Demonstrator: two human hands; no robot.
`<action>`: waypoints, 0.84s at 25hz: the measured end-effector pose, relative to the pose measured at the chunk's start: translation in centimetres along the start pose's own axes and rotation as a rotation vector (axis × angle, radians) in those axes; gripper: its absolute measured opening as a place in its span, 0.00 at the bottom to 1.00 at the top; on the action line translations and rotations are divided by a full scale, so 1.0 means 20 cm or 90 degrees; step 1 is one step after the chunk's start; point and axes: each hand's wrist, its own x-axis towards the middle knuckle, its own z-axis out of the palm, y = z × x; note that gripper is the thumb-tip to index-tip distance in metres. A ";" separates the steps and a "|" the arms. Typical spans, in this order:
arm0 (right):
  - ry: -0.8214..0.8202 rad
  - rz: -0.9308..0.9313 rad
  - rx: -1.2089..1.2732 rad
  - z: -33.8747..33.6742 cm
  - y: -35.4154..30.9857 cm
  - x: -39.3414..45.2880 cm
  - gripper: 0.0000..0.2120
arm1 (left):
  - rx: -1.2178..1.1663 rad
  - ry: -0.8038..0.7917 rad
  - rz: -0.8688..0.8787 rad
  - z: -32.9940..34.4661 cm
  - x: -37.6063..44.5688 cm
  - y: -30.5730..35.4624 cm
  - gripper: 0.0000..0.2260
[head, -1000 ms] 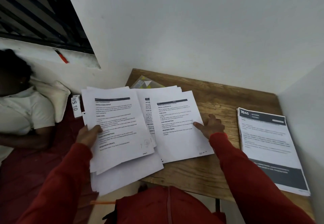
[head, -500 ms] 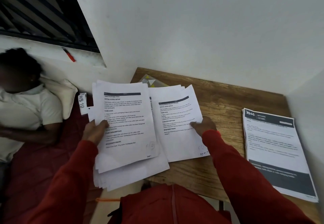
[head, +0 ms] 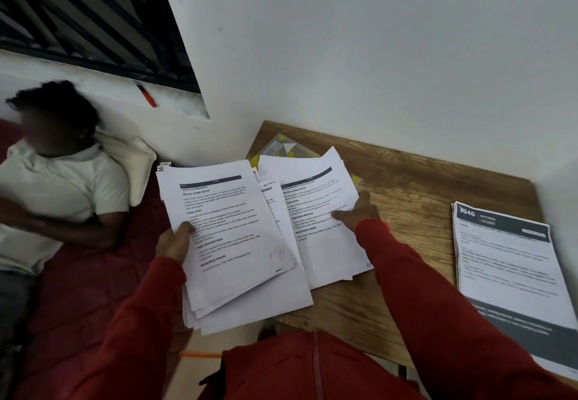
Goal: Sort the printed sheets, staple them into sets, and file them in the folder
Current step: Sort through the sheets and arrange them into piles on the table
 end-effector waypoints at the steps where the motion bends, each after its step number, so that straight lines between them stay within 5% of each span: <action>1: 0.002 0.002 0.006 0.00 0.00 0.00 0.36 | -0.002 -0.003 0.000 0.00 0.00 -0.01 0.17; 9: -0.002 0.060 0.094 -0.02 0.00 0.02 0.21 | -0.013 -0.026 0.007 0.02 0.04 -0.05 0.15; 21: 0.086 0.068 0.067 -0.23 0.15 0.05 0.22 | -0.014 -0.045 0.024 0.03 0.03 -0.05 0.08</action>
